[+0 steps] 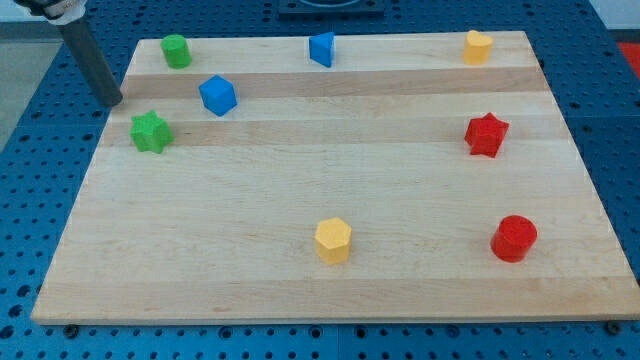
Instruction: Move the green circle to the top of the blue cube
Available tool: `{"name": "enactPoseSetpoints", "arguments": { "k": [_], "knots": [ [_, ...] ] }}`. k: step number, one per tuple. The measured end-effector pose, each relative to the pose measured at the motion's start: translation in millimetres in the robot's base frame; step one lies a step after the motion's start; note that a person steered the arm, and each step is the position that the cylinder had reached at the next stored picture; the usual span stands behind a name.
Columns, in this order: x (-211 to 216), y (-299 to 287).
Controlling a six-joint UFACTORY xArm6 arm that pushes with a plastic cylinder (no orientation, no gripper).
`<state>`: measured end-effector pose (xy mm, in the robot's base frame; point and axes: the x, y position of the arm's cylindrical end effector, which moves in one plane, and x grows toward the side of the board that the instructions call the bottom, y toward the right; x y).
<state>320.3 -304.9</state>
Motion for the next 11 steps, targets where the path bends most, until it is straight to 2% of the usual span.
{"name": "enactPoseSetpoints", "arguments": {
  "k": [4,6,9,11],
  "knots": [
    [-123,19],
    [-124,55],
    [-123,45],
    [-102,58]
  ]
}}
